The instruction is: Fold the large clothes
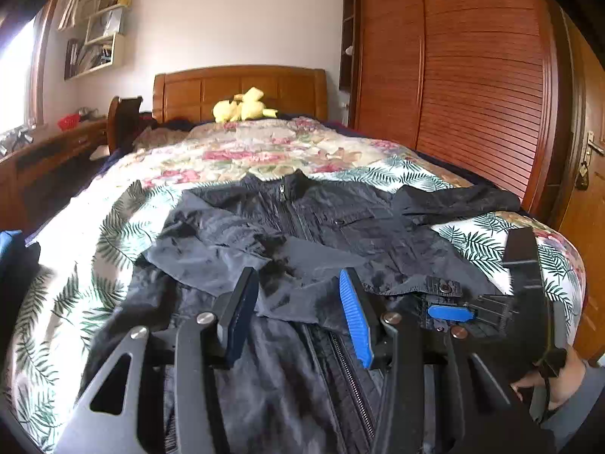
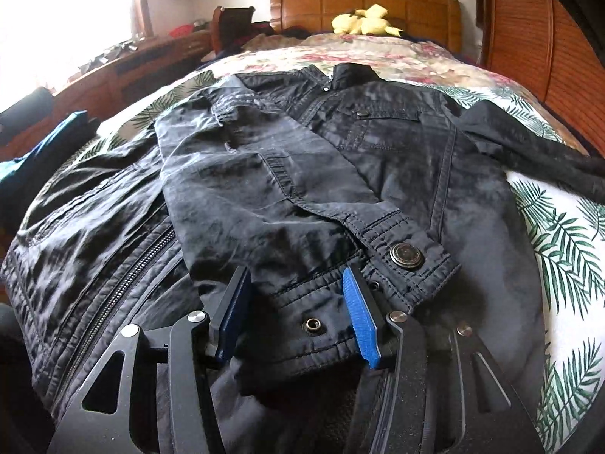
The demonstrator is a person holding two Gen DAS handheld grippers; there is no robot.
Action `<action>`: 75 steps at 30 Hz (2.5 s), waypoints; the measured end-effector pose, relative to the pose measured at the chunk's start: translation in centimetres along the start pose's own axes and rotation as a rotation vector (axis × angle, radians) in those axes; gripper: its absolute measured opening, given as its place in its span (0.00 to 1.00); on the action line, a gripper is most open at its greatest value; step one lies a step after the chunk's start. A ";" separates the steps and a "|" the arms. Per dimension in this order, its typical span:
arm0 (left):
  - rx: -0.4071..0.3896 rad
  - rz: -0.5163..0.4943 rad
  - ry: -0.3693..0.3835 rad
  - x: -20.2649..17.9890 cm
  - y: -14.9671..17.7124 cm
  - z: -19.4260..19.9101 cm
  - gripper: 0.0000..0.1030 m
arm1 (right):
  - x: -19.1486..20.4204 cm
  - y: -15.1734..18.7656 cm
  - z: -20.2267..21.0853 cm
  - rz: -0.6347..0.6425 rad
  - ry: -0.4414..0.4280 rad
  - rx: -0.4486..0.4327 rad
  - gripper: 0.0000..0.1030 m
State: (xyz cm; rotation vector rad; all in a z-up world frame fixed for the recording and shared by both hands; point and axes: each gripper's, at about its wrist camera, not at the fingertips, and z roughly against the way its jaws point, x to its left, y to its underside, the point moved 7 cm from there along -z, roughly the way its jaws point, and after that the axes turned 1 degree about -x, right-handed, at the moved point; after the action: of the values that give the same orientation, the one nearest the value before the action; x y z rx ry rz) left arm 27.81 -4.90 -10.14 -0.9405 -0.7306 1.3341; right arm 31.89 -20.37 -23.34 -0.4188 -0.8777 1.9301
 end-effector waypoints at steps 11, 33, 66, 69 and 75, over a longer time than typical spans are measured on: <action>-0.006 0.015 -0.051 -0.2 -0.2 -1.2 0.42 | -0.1 1.0 3.4 -0.023 -0.033 -0.060 0.50; 0.023 -0.042 0.078 -4.2 -0.7 -1.5 0.42 | -14.6 -1.1 9.6 -0.079 0.187 -0.096 0.72; 0.079 -0.064 0.167 -5.7 -0.7 -2.6 0.42 | -39.6 -6.4 2.3 -0.649 0.301 -0.057 0.72; 0.078 -0.063 0.164 -5.6 -0.7 -2.6 0.42 | -40.8 -6.7 2.3 -0.706 0.307 -0.066 0.72; 0.077 -0.063 0.161 -5.4 -0.7 -2.4 0.42 | -41.6 -8.0 3.6 -0.670 0.402 -0.093 0.11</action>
State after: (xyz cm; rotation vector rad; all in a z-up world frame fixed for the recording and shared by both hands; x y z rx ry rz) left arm 29.54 -10.56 -10.19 -0.9435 -0.5766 1.2084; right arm 55.34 -55.35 -17.88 -0.4722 -0.7207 1.1440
